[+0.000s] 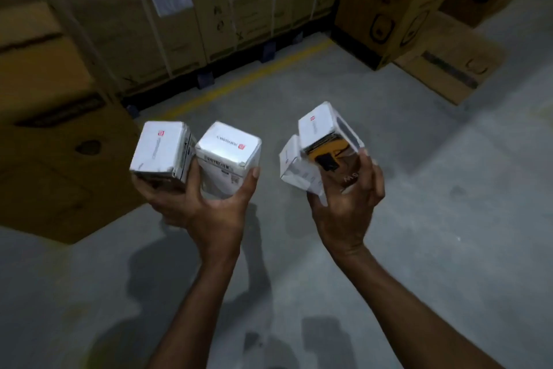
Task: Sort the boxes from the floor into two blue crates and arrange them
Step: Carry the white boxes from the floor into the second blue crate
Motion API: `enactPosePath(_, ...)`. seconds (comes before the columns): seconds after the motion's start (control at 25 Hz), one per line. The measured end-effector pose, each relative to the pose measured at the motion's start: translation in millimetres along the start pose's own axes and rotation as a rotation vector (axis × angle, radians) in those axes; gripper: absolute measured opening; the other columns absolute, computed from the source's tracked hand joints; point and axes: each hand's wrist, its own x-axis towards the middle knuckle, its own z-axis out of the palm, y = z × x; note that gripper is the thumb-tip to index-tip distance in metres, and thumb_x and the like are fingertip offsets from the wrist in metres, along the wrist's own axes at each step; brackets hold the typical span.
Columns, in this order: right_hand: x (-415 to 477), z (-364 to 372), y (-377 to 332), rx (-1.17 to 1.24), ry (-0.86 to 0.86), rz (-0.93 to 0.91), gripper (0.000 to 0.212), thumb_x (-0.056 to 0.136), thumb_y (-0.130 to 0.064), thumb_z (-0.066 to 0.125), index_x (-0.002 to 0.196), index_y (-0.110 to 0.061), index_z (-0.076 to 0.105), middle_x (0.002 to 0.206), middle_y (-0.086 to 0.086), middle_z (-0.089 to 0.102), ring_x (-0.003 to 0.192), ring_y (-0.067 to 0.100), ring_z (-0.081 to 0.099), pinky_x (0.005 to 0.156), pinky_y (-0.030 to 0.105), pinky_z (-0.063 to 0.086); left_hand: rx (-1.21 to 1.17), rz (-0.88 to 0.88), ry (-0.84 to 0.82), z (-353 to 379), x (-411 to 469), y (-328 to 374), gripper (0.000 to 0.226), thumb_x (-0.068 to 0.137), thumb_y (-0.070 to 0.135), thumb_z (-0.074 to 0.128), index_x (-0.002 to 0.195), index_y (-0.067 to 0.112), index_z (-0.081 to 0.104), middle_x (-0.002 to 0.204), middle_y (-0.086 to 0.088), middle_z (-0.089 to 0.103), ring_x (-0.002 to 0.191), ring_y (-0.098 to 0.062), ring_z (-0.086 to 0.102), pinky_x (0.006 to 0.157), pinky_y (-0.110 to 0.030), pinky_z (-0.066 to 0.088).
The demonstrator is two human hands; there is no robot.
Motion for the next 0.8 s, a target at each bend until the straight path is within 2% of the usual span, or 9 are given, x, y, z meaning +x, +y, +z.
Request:
enactPosePath(0.04, 29, -26, -20, -0.014, 0.033, -0.074, 0.029, 0.087, -0.027, 0.084, 0.112, -0.015, 0.080, 0.152, 0.013, 0.032, 0.135, 0.040, 0.033, 0.121, 0.040, 0.031, 0.012, 0.024, 0.021, -27, 16, 29, 0.076, 0.073, 0.073, 0.078, 0.140, 0.053, 0.049, 0.164, -0.021, 0.000, 0.155, -0.031, 0.015, 0.123, -0.055, 0.024)
enactPosePath(0.12, 74, -72, -58, -0.026, 0.046, -0.166, 0.025, 0.086, -0.019, 0.083, 0.111, -0.014, 0.080, 0.149, 0.014, 0.037, 0.133, 0.040, 0.037, 0.118, 0.043, 0.038, 0.028, 0.045, 0.037, -78, 37, 76, 0.079, 0.074, 0.072, 0.077, 0.142, 0.038, 0.055, 0.164, -0.025, 0.002, 0.155, -0.030, 0.017, 0.122, -0.056, 0.027)
enactPosePath(0.24, 126, -141, -117, 0.093, 0.030, -0.164, 0.029, 0.087, -0.019, 0.081, 0.116, -0.015, 0.079, 0.152, 0.015, 0.036, 0.136, 0.041, 0.036, 0.116, 0.044, 0.040, 0.078, 0.006, 0.056, -158, 63, 141, 0.076, 0.070, 0.072, 0.079, 0.137, 0.055, 0.046, 0.165, -0.014, 0.004, 0.155, -0.027, 0.015, 0.124, -0.055, 0.020)
enactPosePath(0.28, 140, -162, -135, 0.146, -0.003, -0.135, 0.032, 0.088, -0.024, 0.080, 0.119, -0.017, 0.078, 0.155, 0.016, 0.034, 0.138, 0.041, 0.035, 0.117, 0.044, 0.039, 0.097, -0.020, 0.049, -184, 68, 158, 0.078, 0.068, 0.075, 0.079, 0.137, 0.055, 0.050, 0.167, -0.012, 0.004, 0.155, -0.025, 0.012, 0.125, -0.053, 0.016)
enactPosePath(0.32, 152, -181, -152, 0.191, -0.057, -0.096, 0.038, 0.087, -0.029, 0.080, 0.124, -0.020, 0.075, 0.157, 0.018, 0.031, 0.140, 0.042, 0.033, 0.116, 0.045, 0.039, 0.126, -0.045, 0.053, -206, 73, 173, 0.081, 0.066, 0.077, 0.077, 0.139, 0.048, 0.055, 0.168, -0.012, 0.002, 0.155, -0.023, 0.009, 0.126, -0.050, 0.012)
enactPosePath(0.4, 174, -219, -180, 0.279, -0.204, -0.038, 0.052, 0.081, -0.041, 0.082, 0.130, -0.027, 0.071, 0.162, 0.020, 0.024, 0.144, 0.042, 0.028, 0.110, 0.048, 0.044, 0.198, -0.089, 0.094, -251, 79, 198, 0.089, 0.065, 0.082, 0.072, 0.139, 0.034, 0.060, 0.169, -0.011, -0.001, 0.155, -0.026, 0.006, 0.125, -0.053, 0.014)
enactPosePath(0.56, 194, -286, -225, 0.399, -0.421, -0.047, 0.062, 0.068, -0.054, 0.084, 0.125, -0.035, 0.069, 0.168, 0.013, 0.016, 0.145, 0.039, 0.023, 0.102, 0.051, 0.049, 0.318, -0.126, 0.223, -334, 68, 241, 0.087, 0.061, 0.081, 0.075, 0.132, 0.032, 0.065, 0.169, -0.013, 0.004, 0.153, -0.040, 0.013, 0.116, -0.059, 0.019)
enactPosePath(0.8, 176, -371, -289, 0.675, -0.662, -0.033, 0.068, 0.065, -0.069, 0.080, 0.125, -0.041, 0.064, 0.168, -0.008, 0.006, 0.143, 0.033, 0.020, 0.108, 0.052, 0.045, 0.548, -0.265, 0.415, -455, 9, 281, 0.083, 0.057, 0.087, 0.072, 0.125, 0.040, 0.068, 0.168, -0.005, -0.002, 0.149, -0.039, 0.017, 0.111, -0.058, 0.026)
